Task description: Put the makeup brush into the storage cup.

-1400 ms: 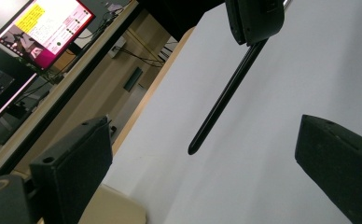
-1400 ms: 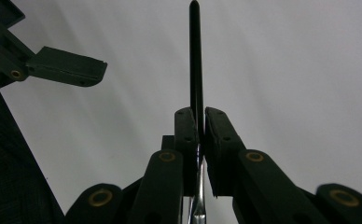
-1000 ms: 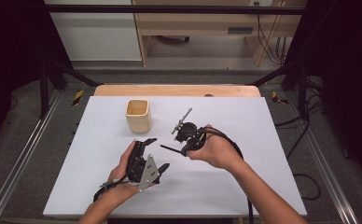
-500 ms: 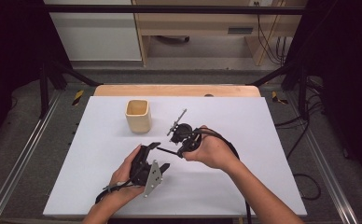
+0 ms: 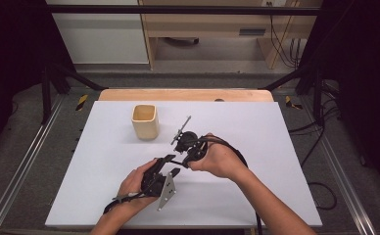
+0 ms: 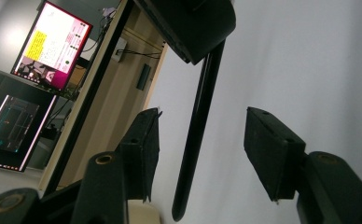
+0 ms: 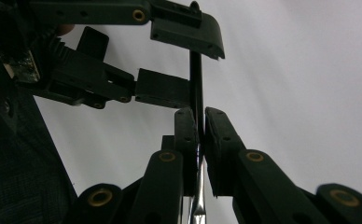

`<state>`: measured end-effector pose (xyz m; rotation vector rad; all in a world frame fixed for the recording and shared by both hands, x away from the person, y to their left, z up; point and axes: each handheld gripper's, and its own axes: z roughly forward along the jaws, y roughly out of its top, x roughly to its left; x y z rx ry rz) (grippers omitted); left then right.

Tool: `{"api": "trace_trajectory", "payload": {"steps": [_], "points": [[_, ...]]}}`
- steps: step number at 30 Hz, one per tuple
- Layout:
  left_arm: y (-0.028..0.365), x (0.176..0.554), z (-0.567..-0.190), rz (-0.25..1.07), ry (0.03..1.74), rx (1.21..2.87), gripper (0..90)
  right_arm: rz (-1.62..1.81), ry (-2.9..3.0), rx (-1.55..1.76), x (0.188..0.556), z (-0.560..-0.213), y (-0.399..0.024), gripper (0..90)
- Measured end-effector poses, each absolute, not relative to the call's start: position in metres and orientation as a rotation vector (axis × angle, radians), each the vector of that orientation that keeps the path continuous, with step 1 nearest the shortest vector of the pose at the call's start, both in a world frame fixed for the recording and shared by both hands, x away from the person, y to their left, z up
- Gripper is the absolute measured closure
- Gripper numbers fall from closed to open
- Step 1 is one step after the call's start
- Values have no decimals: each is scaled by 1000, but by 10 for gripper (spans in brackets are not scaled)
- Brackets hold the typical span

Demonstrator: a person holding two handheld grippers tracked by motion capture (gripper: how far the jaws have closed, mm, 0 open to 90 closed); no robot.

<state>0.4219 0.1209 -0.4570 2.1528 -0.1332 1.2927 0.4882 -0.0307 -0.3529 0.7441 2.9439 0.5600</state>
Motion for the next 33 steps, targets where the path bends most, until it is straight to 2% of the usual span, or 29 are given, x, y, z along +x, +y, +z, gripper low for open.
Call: {"api": "trace_trajectory", "payload": {"steps": [17,33], "points": [[119,420,-459,1330,-179,2166,669,558,2966,714,487,-356,-28,842],[118,419,-460,1357,-209,2167,775,554,2983,690,486,-358,-27,842]]}}
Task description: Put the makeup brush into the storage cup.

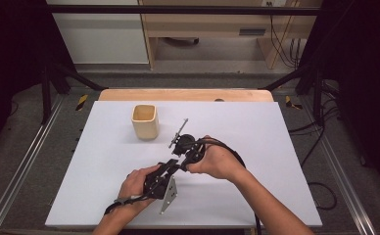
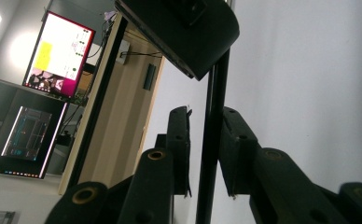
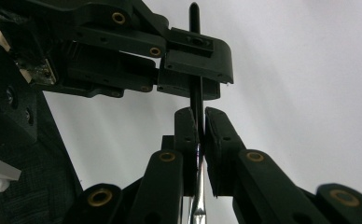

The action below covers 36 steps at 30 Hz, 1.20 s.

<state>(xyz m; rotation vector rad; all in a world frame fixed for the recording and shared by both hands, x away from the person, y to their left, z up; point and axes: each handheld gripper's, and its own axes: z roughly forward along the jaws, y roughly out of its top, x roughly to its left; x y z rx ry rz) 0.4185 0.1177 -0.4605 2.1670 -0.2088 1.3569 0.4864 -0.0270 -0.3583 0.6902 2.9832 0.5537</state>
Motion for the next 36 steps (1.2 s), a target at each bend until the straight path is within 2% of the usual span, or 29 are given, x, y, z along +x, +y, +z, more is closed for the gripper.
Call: {"api": "trace_trajectory", "payload": {"steps": [3,11,20,22,27,29,34,36], "points": [[118,418,-461,1359,-219,2168,815,558,2982,693,486,-358,-27,842],[117,416,-463,1356,-237,2183,836,559,2992,707,486,-358,-27,833],[120,414,-465,1359,-233,2176,836,767,2856,765,490,-351,-41,587],[122,414,-465,1363,-226,2167,835,813,2817,794,491,-350,-46,571],[125,414,-461,1382,-221,2142,835,966,2661,864,493,-350,-57,386],[126,415,-462,1383,-239,2154,836,1013,2599,882,495,-350,-61,345],[136,415,-460,1384,-176,2139,835,1099,2456,922,499,-350,-72,160],[143,415,-458,1383,-143,2129,836,1115,2423,930,499,-352,-77,117]]}}
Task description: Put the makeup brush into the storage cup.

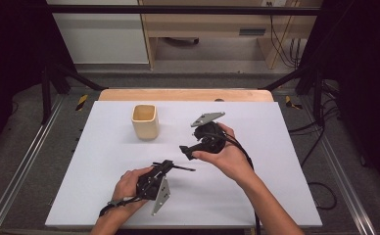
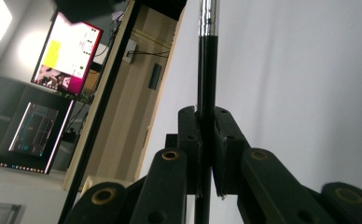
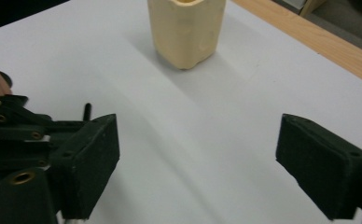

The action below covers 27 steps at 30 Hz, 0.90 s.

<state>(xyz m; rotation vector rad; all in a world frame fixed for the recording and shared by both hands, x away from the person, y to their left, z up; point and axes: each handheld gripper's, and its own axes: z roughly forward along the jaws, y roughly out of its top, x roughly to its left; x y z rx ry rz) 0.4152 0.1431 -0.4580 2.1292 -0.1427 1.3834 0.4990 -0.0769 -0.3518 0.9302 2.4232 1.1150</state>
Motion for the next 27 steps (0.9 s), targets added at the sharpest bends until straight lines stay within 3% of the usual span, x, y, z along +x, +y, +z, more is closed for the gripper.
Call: {"api": "trace_trajectory", "payload": {"steps": [2,12,27], "points": [[151,417,-456,1378,-100,2117,835,1132,2383,920,498,-354,-81,86],[174,424,-450,1375,24,2073,836,1126,2274,910,486,-362,-92,111],[182,427,-451,1371,73,2066,835,1223,2114,928,467,-383,-118,60]]}}
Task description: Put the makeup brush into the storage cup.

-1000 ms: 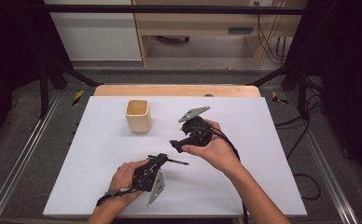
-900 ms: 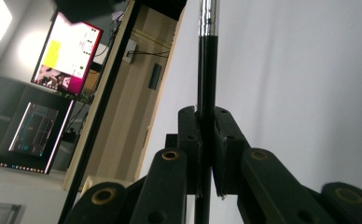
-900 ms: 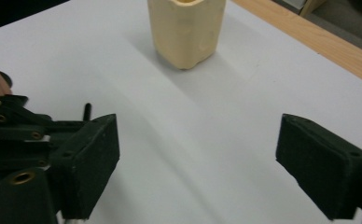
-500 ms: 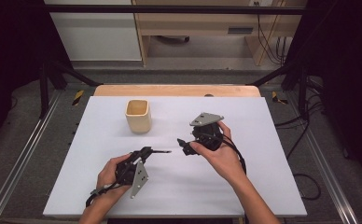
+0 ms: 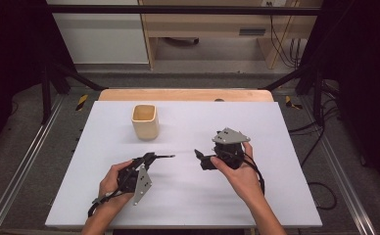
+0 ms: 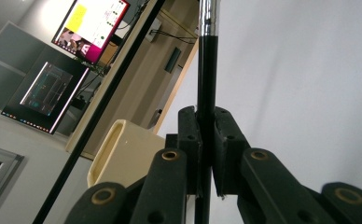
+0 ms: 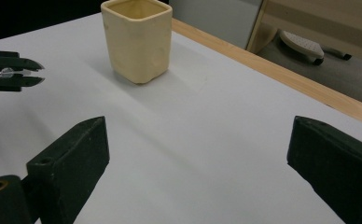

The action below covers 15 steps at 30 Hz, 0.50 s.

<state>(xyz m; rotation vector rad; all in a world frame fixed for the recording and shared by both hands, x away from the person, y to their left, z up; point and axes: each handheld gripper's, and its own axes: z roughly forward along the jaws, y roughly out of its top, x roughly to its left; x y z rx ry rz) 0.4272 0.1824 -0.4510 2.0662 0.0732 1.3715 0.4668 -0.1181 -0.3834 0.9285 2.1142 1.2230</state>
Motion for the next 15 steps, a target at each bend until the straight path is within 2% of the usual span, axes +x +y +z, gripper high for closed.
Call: {"api": "trace_trajectory", "payload": {"steps": [15], "points": [[192,431,-450,1359,140,2051,835,1276,1981,958,460,-403,-149,75]]}}
